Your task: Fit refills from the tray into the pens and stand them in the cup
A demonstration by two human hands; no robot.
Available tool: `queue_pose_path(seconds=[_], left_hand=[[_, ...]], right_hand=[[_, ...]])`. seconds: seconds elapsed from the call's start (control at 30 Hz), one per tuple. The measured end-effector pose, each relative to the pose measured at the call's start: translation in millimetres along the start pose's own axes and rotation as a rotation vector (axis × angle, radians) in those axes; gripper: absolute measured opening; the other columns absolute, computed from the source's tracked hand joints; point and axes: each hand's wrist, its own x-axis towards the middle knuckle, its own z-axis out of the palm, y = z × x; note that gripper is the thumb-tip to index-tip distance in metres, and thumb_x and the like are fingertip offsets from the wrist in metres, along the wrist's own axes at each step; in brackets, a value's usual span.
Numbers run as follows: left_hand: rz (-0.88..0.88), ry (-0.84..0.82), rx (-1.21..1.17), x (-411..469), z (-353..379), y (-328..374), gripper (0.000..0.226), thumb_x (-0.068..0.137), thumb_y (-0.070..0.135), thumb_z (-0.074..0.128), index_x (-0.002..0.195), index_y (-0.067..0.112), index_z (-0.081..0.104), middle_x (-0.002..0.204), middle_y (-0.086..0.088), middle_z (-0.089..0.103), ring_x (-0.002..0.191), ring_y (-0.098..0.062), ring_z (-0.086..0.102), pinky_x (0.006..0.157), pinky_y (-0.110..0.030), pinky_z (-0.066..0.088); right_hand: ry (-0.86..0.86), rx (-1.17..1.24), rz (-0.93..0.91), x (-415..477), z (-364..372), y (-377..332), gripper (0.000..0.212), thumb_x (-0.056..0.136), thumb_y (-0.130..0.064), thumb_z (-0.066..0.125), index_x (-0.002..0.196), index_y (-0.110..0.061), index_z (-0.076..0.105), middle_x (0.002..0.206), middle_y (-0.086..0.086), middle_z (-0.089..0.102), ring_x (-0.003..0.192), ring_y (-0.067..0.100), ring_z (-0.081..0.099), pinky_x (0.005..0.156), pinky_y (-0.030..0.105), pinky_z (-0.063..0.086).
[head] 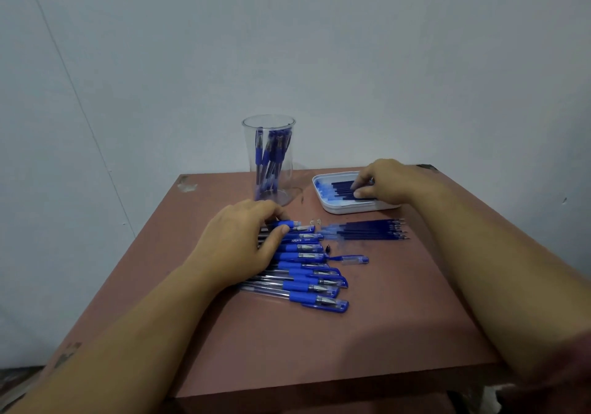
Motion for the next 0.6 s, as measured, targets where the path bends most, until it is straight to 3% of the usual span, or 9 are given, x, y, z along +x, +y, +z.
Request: queue_pose_path(seconds=[0.23,0.4,0.6], left_hand=[[0.006,0.009,-0.012,2,2,0,0.021,0.089,0.043,0.052,0.100,0.030,0.064,0.083,0.020,0.052,0.075,-0.003,0.047,0.069,-0.020,0.034],[-0.010,0.017,-0.005,2,1,1,0.021,0.089,0.043,0.052,0.101,0.029,0.063,0.083,0.019,0.052,0.076,-0.005,0.049,0.069,-0.024,0.037],[-0.017,0.007,-0.015,2,0,2,0.022,0.089,0.043,0.051,0.101,0.029,0.063,0.082,0.020,0.050,0.076,-0.004,0.048,0.069,-0.024,0.036]], right_hand=[[-0.006,-0.009,-0.005,9,12,0,0.005,0.088,-0.020,0.071,0.090,-0.024,0.073,0.098,-0.005,0.067,0.092,0.013,0.060,0.080,0.026,0.046],[-0.037,-0.007,0.025,17,12,1,0.015,0.088,-0.020,0.071,0.076,-0.028,0.066,0.085,-0.011,0.062,0.079,0.004,0.055,0.071,0.024,0.041],[-0.084,-0.022,0.025,18,11,4,0.003,0.090,-0.023,0.069,0.093,-0.022,0.068,0.087,-0.012,0.058,0.084,0.009,0.055,0.077,0.027,0.041]])
